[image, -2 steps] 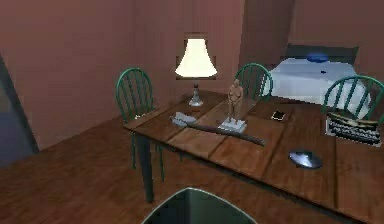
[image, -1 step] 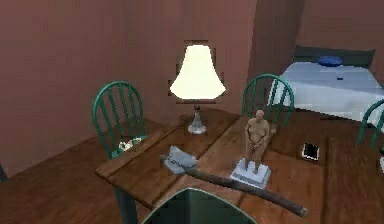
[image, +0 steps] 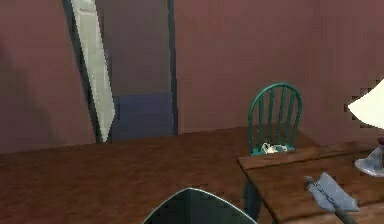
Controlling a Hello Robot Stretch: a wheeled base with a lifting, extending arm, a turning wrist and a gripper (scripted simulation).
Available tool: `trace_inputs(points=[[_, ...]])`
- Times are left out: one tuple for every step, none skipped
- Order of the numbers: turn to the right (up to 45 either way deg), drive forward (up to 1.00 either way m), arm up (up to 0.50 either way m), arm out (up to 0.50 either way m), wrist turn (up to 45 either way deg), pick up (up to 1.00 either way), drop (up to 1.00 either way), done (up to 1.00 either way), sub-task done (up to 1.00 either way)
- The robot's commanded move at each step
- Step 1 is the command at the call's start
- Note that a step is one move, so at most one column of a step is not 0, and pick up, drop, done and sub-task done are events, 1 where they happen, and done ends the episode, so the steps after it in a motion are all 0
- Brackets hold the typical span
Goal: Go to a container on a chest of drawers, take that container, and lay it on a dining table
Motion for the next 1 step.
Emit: trace_inputs(points=[[-45.0, 0.00, 0.00, 0.00, 0.0, 0.00, 0.00, 0.00, 0.00]])
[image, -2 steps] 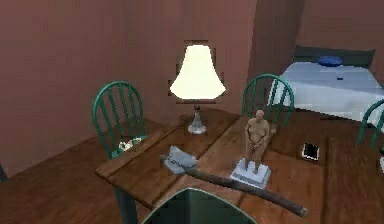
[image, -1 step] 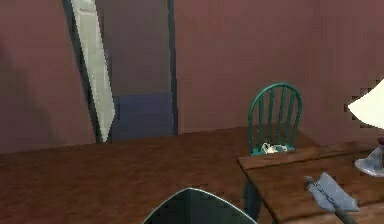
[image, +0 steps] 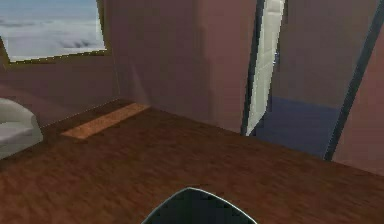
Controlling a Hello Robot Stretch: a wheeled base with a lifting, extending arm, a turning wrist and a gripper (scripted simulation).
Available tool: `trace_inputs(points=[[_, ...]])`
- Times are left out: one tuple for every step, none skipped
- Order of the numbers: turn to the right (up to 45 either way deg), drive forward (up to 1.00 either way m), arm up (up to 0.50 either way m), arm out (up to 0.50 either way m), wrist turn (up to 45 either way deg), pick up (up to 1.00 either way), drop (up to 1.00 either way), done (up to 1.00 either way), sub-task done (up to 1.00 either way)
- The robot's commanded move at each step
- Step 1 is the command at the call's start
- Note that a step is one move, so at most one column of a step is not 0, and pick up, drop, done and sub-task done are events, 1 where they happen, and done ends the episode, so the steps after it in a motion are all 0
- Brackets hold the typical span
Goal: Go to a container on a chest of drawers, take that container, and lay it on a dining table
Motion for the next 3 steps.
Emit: trace_inputs(points=[[-15.0, 0.00, 0.00, 0.00, 0.0, 0.00, 0.00, 0.00, 0.00], [45.0, 0.00, 0.00, 0.00, 0.0, 0.00, 0.00, 0.00, 0.00], [45.0, 0.00, 0.00, 0.00, 0.0, 0.00, 0.00, 0.00, 0.00]])
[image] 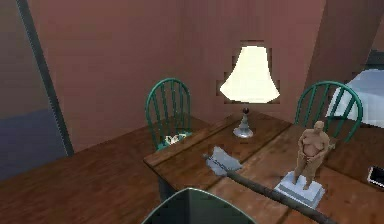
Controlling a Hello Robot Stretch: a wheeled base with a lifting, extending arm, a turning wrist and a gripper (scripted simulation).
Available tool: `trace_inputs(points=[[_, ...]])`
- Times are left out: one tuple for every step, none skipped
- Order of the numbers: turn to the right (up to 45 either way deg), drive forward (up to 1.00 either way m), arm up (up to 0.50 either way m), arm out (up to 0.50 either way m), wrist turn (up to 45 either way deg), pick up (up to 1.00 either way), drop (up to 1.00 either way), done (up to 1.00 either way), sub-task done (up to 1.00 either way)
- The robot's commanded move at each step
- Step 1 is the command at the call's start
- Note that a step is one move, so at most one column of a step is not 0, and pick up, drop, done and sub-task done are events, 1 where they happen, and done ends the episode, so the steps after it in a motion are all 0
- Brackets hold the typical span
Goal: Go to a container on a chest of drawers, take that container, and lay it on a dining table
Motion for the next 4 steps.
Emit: trace_inputs(points=[[6.0, 0.00, 0.00, 0.00, 0.0, 0.00, 0.00, 0.00, 0.00], [-45.0, 0.00, 0.00, 0.00, 0.0, 0.00, 0.00, 0.00, 0.00], [-45.0, 0.00, 0.00, 0.00, 0.0, 0.00, 0.00, 0.00, 0.00], [-6.0, 0.00, 0.00, 0.00, 0.0, 0.00, 0.00, 0.00, 0.00]])
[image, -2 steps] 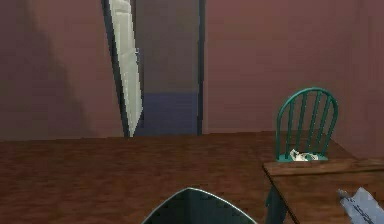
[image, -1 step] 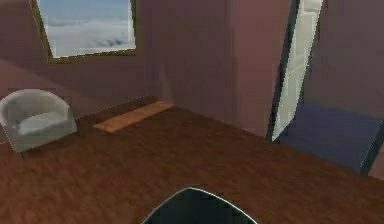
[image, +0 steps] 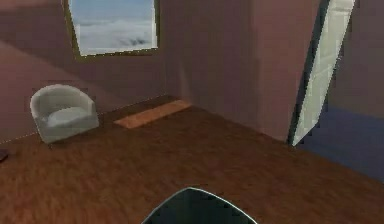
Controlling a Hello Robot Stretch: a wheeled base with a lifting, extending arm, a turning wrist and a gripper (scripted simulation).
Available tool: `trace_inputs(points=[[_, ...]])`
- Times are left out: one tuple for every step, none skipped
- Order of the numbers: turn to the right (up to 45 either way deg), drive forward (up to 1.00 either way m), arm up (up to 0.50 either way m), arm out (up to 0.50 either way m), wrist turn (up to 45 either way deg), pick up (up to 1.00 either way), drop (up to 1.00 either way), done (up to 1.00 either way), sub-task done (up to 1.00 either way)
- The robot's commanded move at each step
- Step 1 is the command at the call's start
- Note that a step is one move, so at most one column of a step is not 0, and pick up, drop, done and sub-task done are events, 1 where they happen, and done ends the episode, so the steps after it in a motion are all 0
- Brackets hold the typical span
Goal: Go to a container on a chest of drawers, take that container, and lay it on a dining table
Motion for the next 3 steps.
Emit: trace_inputs(points=[[45.0, 0.00, 0.00, 0.00, 0.0, 0.00, 0.00, 0.00, 0.00], [33.0, 0.00, 0.00, 0.00, 0.0, 0.00, 0.00, 0.00, 0.00], [3.0, 0.00, 0.00, 0.00, 0.0, 0.00, 0.00, 0.00, 0.00]])
